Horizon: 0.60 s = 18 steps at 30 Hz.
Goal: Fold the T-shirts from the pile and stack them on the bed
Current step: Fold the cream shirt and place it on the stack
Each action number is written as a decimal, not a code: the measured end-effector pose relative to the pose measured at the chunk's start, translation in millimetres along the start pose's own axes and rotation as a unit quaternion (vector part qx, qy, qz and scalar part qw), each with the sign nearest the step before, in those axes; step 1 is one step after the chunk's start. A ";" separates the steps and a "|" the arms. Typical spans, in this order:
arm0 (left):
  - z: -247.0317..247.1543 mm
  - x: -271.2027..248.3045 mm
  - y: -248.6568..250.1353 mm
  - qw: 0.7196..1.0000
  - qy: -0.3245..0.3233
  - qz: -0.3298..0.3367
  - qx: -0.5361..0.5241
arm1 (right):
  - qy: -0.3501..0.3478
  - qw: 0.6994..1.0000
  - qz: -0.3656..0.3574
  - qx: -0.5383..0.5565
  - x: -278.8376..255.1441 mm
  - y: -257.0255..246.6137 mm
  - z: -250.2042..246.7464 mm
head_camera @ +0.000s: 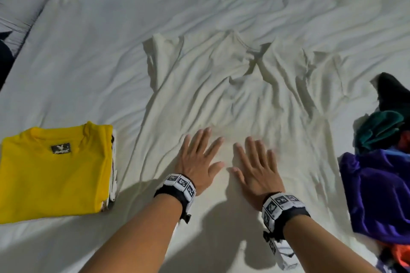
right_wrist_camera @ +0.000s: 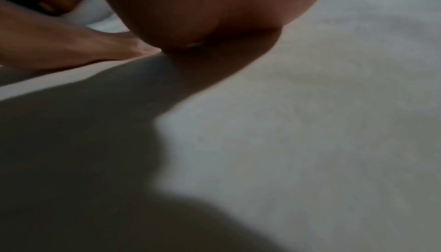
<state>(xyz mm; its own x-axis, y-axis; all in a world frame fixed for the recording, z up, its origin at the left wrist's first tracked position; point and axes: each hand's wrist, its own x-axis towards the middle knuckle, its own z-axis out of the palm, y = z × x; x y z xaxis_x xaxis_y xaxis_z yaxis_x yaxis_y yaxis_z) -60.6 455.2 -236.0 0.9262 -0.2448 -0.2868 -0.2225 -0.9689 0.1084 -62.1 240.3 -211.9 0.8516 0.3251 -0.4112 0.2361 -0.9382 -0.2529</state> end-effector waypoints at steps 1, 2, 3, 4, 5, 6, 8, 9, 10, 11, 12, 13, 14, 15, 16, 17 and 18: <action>-0.8 4.1 -9.9 1.000 -0.004 -0.012 0.010 | -0.005 1.000 0.018 0.007 4.7 8.1 -1.5; -3.3 7.4 -19.4 0.999 -0.003 -0.034 0.014 | -0.003 0.999 0.041 0.014 7.8 17.1 -2.8; -6.9 10.6 -27.0 0.998 0.006 -0.063 0.018 | 0.004 0.998 0.068 0.018 10.7 25.3 -4.9; -12.1 15.3 -31.8 0.995 0.015 -0.095 0.023 | 0.012 0.995 0.097 0.024 14.8 31.8 -7.3; -17.9 21.8 -33.7 0.992 0.016 -0.126 0.025 | 0.016 0.991 0.128 0.034 20.2 36.2 -11.0; -23.3 30.1 -33.6 0.988 0.012 -0.151 0.019 | 0.023 0.986 0.157 0.047 27.6 39.7 -15.6; -36.6 51.3 -30.4 0.988 0.020 -0.156 -0.005 | 0.052 0.978 0.193 0.060 46.2 45.4 -30.5; -45.0 64.2 -29.2 0.990 0.027 -0.140 -0.009 | 0.069 0.978 0.189 0.051 57.6 48.9 -40.7; -53.3 78.2 -29.5 0.992 0.028 -0.123 -0.007 | 0.085 0.980 0.175 0.037 69.9 52.1 -53.4; -61.4 93.3 -30.4 0.993 0.026 -0.111 -0.003 | 0.098 0.982 0.157 0.020 81.9 57.0 -67.3; -69.4 109.1 -31.7 0.994 0.024 -0.105 -0.001 | 0.108 0.984 0.141 0.008 94.3 62.5 -81.9; -77.9 124.5 -33.3 0.994 0.022 -0.106 0.000 | 0.112 0.985 0.132 0.006 106.6 69.1 -96.3; -85.2 139.7 -35.5 0.994 0.020 -0.107 -0.002 | 0.113 0.985 0.127 0.010 118.9 76.3 -109.6; -91.9 155.2 -38.6 0.994 0.017 -0.109 -0.003 | 0.112 0.986 0.124 0.018 130.9 82.8 -122.8; -97.5 169.7 -41.9 0.993 0.016 -0.114 -0.006 | 0.110 0.986 0.123 0.024 142.1 89.2 -133.6; -103.7 183.2 -44.7 0.993 0.016 -0.120 -0.010 | 0.109 0.986 0.124 0.028 152.6 94.6 -143.5; -109.0 196.1 -47.8 0.992 0.020 -0.127 -0.018 | 0.111 0.985 0.127 0.031 163.4 100.7 -151.6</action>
<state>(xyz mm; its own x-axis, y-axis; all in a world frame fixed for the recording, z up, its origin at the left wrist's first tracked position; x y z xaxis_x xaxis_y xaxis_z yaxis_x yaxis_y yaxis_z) 164.8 457.4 -193.6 0.9624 0.0093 -0.2715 0.0296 -0.9970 0.0709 171.8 181.0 -171.8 0.9626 0.0399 -0.2680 -0.0212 -0.9749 -0.2215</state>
